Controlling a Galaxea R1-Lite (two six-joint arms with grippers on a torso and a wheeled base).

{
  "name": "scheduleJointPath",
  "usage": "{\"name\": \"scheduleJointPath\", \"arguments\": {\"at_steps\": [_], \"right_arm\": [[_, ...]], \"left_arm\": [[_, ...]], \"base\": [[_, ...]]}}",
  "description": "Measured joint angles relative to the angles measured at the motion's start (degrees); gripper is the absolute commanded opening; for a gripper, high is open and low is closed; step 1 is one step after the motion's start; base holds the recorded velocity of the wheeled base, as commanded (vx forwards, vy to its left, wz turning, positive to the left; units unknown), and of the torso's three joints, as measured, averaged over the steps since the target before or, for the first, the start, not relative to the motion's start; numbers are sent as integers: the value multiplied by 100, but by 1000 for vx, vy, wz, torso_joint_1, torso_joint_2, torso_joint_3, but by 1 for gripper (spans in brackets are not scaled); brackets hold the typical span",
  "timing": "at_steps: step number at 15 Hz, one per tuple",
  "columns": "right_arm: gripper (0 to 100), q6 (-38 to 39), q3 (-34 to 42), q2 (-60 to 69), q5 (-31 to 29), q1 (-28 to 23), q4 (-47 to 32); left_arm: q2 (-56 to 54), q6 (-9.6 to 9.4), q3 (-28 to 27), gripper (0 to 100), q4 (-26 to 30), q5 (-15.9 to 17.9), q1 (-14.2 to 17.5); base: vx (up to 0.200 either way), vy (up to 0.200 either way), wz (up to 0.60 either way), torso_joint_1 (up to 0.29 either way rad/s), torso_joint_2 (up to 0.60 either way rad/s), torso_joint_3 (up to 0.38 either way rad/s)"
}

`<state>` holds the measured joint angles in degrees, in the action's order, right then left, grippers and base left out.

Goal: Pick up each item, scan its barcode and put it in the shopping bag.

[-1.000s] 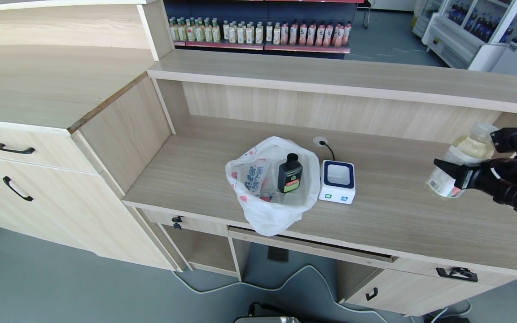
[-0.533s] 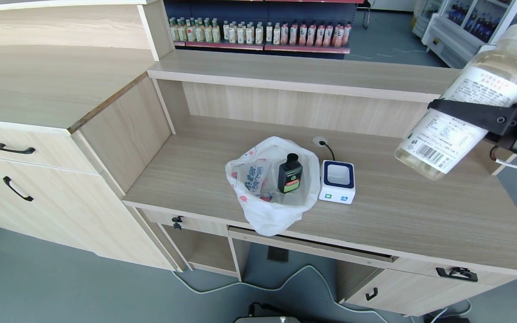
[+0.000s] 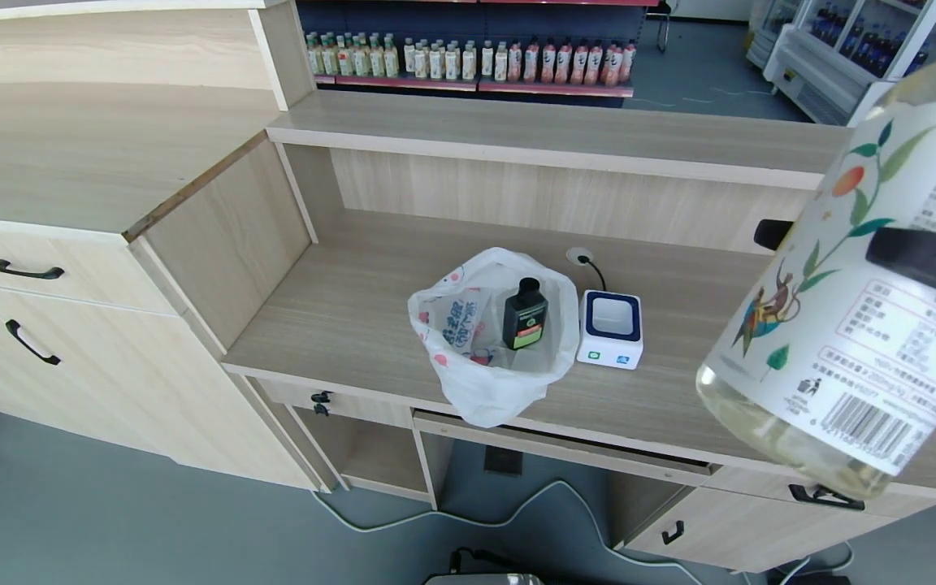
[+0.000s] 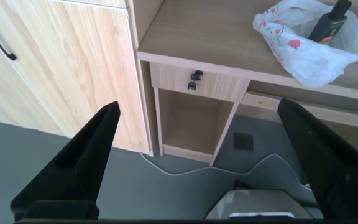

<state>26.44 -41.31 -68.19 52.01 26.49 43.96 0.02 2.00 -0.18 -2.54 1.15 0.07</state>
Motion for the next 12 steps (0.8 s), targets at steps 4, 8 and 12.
{"name": "scheduleJointPath", "arguments": {"at_steps": [4,8,12], "right_arm": [[0,300,102,161,7,495,5],[0,312,16,122,20,912,-57],[0,352,-11,152,-11,995,-430]], "left_arm": [[0,0,0,100,0,-2,2],[0,0,0,100,0,0,0],[0,0,0,100,0,-2,0]], "base": [[0,0,0,0,0,0],[0,0,0,0,0,0],[0,0,0,0,0,0]]}}
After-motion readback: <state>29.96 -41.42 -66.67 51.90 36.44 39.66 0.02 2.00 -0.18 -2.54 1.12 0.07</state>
